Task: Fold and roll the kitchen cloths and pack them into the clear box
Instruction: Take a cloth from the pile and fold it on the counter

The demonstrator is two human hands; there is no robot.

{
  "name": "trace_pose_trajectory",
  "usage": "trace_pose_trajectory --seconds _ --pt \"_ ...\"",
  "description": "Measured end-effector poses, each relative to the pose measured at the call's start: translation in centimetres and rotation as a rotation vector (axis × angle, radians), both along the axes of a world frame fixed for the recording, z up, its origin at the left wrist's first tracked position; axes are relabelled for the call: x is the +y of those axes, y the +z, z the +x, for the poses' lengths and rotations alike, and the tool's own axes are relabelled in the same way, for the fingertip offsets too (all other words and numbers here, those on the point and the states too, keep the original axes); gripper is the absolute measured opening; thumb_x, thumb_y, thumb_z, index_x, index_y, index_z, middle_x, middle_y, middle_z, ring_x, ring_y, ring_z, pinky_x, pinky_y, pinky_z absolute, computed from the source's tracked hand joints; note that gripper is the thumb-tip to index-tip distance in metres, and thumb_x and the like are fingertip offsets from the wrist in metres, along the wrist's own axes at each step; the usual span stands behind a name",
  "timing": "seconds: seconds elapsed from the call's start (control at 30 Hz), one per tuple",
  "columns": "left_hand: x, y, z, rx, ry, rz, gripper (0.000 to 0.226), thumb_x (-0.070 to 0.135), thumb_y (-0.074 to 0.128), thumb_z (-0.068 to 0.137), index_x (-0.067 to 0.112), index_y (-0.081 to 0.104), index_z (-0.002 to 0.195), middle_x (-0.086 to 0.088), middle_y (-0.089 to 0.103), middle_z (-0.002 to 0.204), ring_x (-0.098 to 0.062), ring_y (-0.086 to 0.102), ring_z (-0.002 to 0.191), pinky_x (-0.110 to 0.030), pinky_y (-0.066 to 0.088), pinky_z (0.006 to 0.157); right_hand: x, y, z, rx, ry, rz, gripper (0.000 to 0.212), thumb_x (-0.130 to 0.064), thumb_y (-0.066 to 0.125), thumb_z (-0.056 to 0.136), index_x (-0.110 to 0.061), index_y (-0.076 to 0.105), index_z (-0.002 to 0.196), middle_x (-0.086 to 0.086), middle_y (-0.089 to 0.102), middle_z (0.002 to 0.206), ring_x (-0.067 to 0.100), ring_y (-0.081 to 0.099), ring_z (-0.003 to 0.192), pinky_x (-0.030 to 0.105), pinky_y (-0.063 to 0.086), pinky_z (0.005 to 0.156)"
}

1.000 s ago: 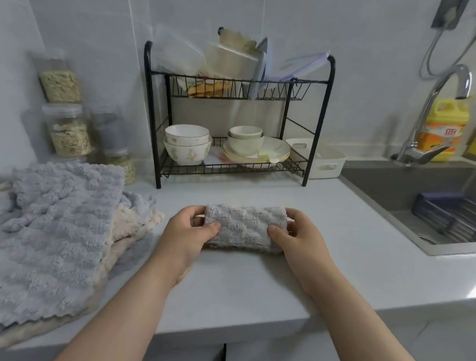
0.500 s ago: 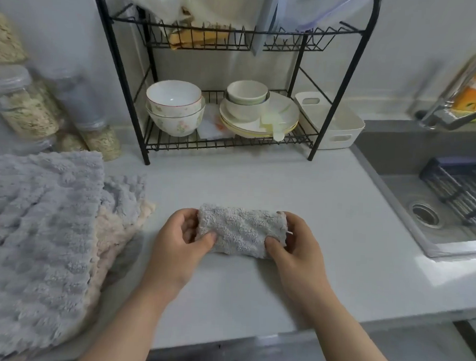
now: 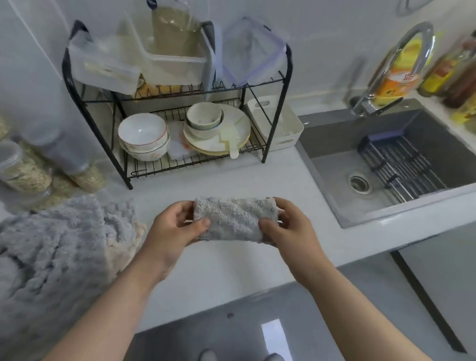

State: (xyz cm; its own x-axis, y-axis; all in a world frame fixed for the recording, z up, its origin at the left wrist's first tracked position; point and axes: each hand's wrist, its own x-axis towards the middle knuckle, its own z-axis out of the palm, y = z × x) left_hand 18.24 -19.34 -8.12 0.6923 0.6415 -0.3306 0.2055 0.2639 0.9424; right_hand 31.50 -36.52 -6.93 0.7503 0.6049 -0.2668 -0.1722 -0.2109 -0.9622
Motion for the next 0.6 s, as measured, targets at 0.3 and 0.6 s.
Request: trace_pose_trajectory --seconds 0.3,0.6 --pt "-8.2 6.1 10.4 -0.102 -0.245 0.049 0.031 -0.002 0.071 0.081 0.018 0.064 0.104 -0.001 0.074 0.101 -0.018 0.069 0.095 -0.028 0.054 0.076 -10.9 5.7 6.4 -0.069 -0.206 0.108 0.038 0.000 0.059 0.088 -0.035 0.069 0.099 0.007 0.072 0.098 0.033 0.067 0.093 0.047 0.059 0.078" --pt "-22.9 11.7 25.1 -0.271 -0.600 0.044 0.053 0.011 0.078 0.061 0.009 0.057 0.110 -0.017 0.071 0.102 -0.029 0.068 0.093 -0.035 0.054 0.075 -28.1 11.4 14.4 -0.179 -0.520 0.186 0.056 0.000 0.062 0.087 -0.047 0.062 0.117 -0.003 0.069 0.107 0.018 0.068 0.091 0.031 0.056 0.078"
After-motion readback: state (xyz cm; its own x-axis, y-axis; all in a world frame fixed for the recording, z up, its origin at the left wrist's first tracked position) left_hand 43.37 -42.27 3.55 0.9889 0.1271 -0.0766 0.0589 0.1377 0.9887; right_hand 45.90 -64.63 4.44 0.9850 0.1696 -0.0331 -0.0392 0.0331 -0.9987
